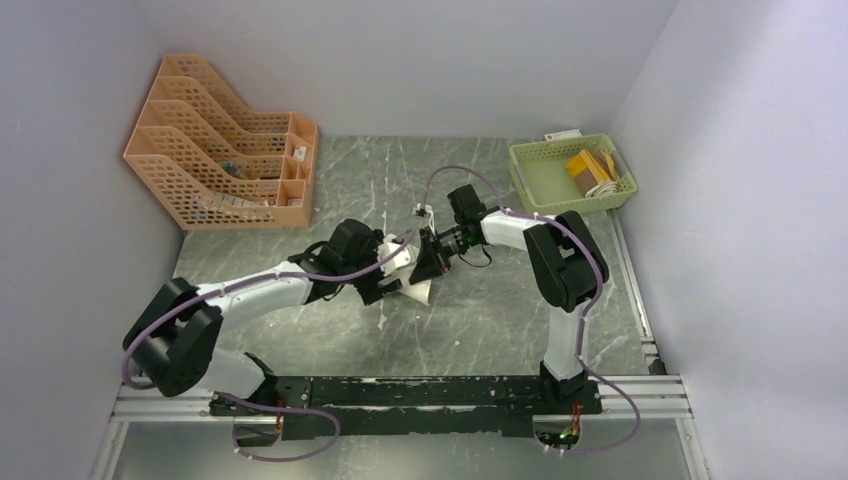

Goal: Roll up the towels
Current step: Roll the towel at the center of the board.

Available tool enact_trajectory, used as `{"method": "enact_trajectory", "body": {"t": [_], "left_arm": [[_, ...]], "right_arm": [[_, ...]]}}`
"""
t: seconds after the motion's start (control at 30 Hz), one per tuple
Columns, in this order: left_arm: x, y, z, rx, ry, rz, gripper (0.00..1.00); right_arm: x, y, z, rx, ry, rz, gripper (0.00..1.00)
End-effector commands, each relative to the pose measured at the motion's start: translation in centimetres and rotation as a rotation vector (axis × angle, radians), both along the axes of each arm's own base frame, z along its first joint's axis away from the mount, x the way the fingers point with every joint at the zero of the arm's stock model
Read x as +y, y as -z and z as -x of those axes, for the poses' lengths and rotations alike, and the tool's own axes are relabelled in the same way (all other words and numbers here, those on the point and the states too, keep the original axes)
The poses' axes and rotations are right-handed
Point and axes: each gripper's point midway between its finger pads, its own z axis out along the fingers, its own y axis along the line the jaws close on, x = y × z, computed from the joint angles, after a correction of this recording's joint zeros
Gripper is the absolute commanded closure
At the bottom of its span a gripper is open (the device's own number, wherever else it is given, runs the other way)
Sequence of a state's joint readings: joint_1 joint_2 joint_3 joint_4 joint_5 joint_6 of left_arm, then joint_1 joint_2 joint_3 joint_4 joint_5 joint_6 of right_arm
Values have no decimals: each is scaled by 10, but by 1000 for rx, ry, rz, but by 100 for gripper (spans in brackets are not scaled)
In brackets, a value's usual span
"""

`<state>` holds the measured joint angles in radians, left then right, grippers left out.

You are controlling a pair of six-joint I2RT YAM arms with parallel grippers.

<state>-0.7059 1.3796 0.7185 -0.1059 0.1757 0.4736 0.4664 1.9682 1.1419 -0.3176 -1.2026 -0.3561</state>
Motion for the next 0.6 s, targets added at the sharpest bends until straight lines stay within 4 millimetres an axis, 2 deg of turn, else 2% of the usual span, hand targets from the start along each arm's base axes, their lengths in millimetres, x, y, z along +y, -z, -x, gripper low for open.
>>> {"method": "enact_trajectory", "body": {"t": [0.0,0.1,0.23,0.33,0.37,0.47,0.53,0.57], "left_arm": [[-12,1,-29,-166,40,-73,4],[-28,16,-25,-136,107,-74,5],[-40,34,-18,-98,153,-56,7],[-45,42,-13,-74,178,-37,16],[-47,44,-12,-61,188,-33,21],[-52,50,-11,-22,214,-49,41],[-56,52,-8,6,239,-52,60],[-58,54,-7,22,246,-57,78]], "right_arm": [[4,-16,6,42,-42,-73,90],[3,-10,7,70,-43,-62,91],[2,-6,10,102,-42,-64,91],[2,-3,11,131,-25,-60,91],[0,7,13,159,-17,-46,91],[-3,16,9,199,36,-17,89],[-8,16,2,212,85,-19,89],[-11,11,-3,197,115,-21,88]]}}
